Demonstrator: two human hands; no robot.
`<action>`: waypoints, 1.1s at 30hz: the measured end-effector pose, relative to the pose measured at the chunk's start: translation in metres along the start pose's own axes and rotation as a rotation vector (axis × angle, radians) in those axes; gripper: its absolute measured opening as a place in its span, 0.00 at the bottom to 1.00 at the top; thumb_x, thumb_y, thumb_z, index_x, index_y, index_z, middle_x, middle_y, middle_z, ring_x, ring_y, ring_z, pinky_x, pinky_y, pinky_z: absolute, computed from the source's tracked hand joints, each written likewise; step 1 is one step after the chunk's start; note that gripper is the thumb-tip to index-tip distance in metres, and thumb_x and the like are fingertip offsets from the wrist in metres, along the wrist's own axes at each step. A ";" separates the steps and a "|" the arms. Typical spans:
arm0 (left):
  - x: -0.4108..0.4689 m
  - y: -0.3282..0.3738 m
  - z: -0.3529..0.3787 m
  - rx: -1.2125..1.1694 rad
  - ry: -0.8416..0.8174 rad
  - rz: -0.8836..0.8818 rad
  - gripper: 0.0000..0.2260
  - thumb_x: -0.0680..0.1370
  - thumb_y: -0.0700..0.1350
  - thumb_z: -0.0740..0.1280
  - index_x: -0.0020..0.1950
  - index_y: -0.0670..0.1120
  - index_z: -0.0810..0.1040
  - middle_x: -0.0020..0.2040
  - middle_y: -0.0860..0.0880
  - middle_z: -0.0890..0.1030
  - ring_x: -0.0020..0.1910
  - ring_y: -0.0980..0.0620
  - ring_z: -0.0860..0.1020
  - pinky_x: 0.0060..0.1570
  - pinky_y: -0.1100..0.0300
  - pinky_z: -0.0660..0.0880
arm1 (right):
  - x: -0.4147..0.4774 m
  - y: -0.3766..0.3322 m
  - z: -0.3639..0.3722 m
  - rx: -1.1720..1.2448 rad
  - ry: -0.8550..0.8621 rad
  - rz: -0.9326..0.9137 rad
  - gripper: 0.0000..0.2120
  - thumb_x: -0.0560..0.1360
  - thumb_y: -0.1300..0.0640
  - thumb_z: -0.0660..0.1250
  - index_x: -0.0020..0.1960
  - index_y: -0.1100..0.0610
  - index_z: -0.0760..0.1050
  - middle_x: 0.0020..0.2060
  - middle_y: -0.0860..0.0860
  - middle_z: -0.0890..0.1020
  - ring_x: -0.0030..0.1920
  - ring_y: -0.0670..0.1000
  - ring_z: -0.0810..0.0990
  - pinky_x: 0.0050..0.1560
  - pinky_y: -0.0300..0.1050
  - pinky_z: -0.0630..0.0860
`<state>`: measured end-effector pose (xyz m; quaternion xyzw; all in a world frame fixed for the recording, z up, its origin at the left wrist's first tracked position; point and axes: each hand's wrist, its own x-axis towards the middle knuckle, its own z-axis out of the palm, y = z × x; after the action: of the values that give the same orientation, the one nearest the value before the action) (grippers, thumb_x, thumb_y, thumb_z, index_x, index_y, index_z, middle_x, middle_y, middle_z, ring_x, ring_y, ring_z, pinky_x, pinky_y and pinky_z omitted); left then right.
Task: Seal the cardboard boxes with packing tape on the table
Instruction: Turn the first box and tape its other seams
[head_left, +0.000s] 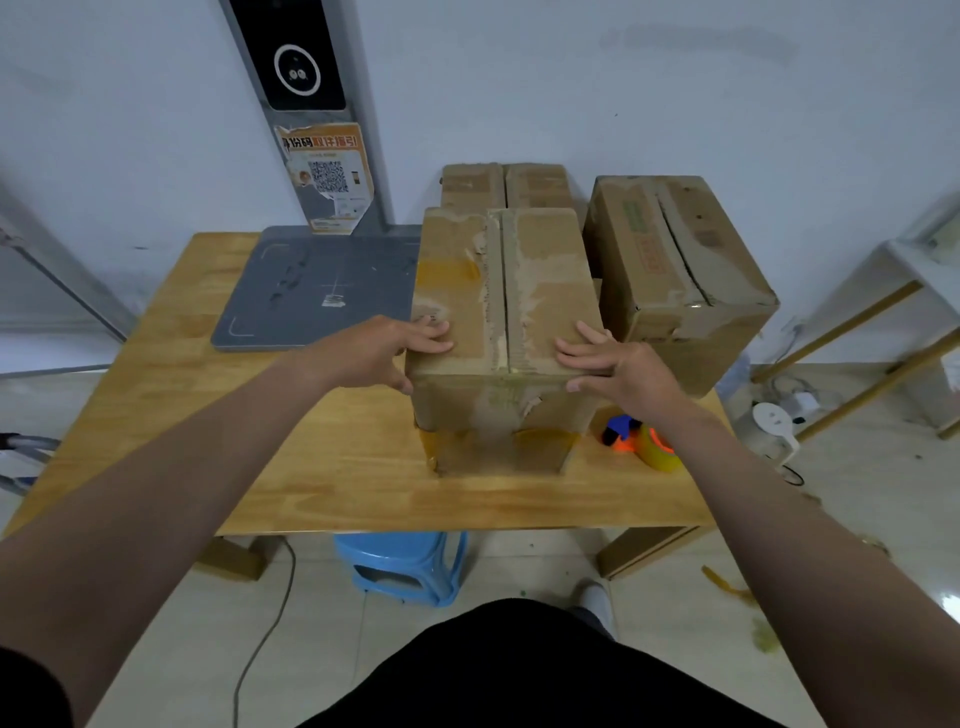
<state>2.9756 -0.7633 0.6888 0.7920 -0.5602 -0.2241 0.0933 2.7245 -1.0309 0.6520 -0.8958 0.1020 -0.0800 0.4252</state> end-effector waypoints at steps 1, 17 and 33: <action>-0.002 -0.004 -0.001 -0.012 0.013 0.002 0.38 0.73 0.34 0.77 0.78 0.56 0.69 0.79 0.61 0.60 0.79 0.62 0.55 0.76 0.62 0.60 | -0.005 0.004 -0.003 0.080 0.015 0.009 0.23 0.72 0.65 0.75 0.64 0.50 0.77 0.67 0.43 0.75 0.78 0.44 0.58 0.79 0.54 0.57; 0.011 0.064 0.063 -0.204 0.285 -0.324 0.37 0.82 0.68 0.52 0.85 0.50 0.46 0.83 0.56 0.38 0.80 0.57 0.34 0.81 0.47 0.43 | -0.011 -0.016 0.037 0.393 0.253 0.452 0.33 0.85 0.41 0.51 0.82 0.48 0.38 0.82 0.47 0.50 0.80 0.50 0.52 0.74 0.43 0.54; 0.055 0.120 0.046 -0.016 0.122 -0.422 0.46 0.74 0.76 0.59 0.84 0.55 0.46 0.84 0.49 0.37 0.80 0.35 0.32 0.66 0.20 0.33 | 0.004 -0.029 0.020 0.109 0.038 0.325 0.15 0.81 0.49 0.67 0.39 0.53 0.83 0.33 0.42 0.81 0.35 0.36 0.76 0.41 0.41 0.73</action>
<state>2.8677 -0.8520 0.6826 0.9030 -0.3736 -0.1948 0.0843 2.7360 -0.9984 0.6623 -0.8414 0.2491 -0.0326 0.4785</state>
